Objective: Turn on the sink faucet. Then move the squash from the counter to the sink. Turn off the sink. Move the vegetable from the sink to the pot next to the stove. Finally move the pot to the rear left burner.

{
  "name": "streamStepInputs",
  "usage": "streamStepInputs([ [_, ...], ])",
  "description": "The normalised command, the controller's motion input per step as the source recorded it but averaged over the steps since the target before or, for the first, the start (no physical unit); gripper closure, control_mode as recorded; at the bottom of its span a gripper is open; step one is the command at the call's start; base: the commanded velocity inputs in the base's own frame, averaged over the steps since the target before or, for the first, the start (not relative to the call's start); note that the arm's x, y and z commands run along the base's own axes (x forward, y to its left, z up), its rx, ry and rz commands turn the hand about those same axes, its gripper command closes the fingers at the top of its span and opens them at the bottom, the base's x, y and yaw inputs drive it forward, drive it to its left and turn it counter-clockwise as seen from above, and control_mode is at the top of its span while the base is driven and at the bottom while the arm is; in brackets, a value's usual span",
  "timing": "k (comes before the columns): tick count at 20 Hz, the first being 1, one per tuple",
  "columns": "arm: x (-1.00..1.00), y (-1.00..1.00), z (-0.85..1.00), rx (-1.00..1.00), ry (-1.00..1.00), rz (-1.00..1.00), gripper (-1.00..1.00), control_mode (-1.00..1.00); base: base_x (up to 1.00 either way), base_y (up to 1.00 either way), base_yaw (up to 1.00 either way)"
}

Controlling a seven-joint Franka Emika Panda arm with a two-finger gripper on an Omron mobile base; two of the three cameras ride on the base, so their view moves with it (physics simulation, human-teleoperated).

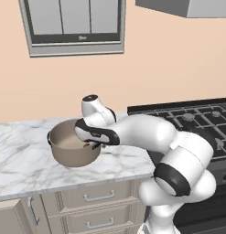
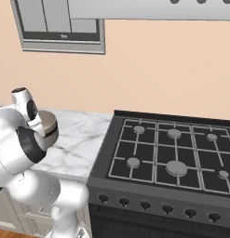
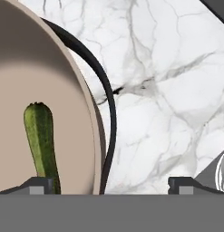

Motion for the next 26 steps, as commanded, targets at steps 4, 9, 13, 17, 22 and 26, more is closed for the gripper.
streamStepInputs([
  [4,0.27,0.00,-0.15,0.00,0.02,0.00,-1.00,-1.00,0.00,0.00,0.00],
  [9,0.31,0.03,-0.17,0.00,0.05,0.00,-1.00,-1.00,0.00,0.00,0.00],
  [13,0.23,0.09,-0.22,0.00,0.06,0.00,-1.00,-1.00,0.00,0.00,0.00],
  [17,0.02,0.06,-0.36,0.00,0.01,0.00,1.00,-1.00,0.00,0.00,0.00],
  [22,0.00,0.00,-0.17,0.00,0.00,0.00,1.00,-1.00,0.00,0.00,0.00],
  [26,-0.23,-0.19,0.07,0.01,-0.09,-0.15,1.00,-1.00,0.00,0.00,0.00],
])
